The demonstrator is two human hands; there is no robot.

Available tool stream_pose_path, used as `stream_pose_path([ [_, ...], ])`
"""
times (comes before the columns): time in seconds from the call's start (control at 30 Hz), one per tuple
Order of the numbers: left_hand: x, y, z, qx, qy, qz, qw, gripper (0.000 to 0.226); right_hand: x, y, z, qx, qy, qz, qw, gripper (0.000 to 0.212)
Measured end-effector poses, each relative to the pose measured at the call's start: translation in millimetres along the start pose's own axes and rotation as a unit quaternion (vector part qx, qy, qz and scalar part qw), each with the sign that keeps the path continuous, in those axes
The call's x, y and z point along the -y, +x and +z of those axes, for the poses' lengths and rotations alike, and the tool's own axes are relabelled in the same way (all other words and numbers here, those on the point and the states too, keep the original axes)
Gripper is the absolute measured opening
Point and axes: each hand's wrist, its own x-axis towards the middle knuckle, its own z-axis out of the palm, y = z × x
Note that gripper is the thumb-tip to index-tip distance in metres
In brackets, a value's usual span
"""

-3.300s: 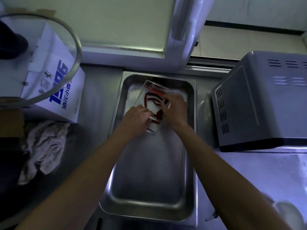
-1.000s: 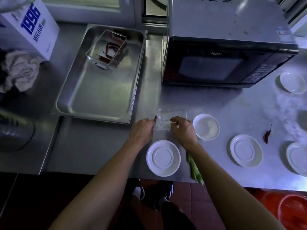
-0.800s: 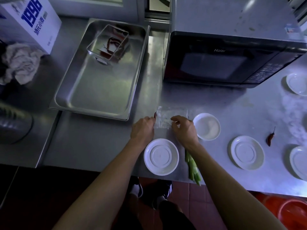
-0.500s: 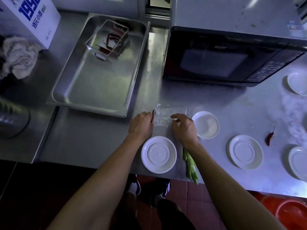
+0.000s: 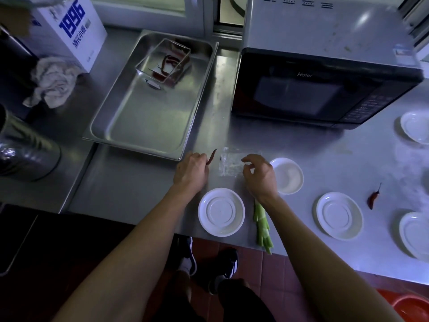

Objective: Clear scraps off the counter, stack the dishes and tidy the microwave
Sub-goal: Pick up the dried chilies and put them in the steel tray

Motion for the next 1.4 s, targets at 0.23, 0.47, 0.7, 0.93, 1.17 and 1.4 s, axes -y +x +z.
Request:
stream_pose_path([
  [0.23, -17.3, -17.1, -32.6, -0.050, -0.038, 0.055, 0.996, 0.008, 12.7, -10.6, -34.0, -0.021, -0.007, 0.016, 1.000, 0.024],
  [0.47, -63.6, -10.2, -37.2, -0.014, -0.037, 0.161, 0.986, 0.010, -4.6, -38.9, -73.1, -0.078, -0.003, 0.075, 0.994, 0.027],
  [0.7, -114.2, -15.0, -26.1, 0.003, -0.060, 0.255, 0.965, 0.002, -36.8, -86.4, -107.0, -0.128, -0.046, 0.140, 0.981, 0.026],
  [0.93, -180.9, -17.9, -9.7, 0.051, -0.064, 0.322, 0.943, 0.008, -78.1, -125.5, -147.9, -0.172, -0.036, 0.237, 0.956, 0.026],
  [1.17, -257.5, -5.9, 23.2, 0.094, -0.052, 0.361, 0.926, 0.012, -136.8, -136.0, -195.1, -0.173, -0.060, 0.294, 0.938, 0.031],
  [1.4, -334.7, 5.3, 60.1, 0.122, -0.022, 0.370, 0.921, 0.010, -199.8, -113.9, -222.3, -0.158, -0.025, 0.327, 0.931, 0.035],
])
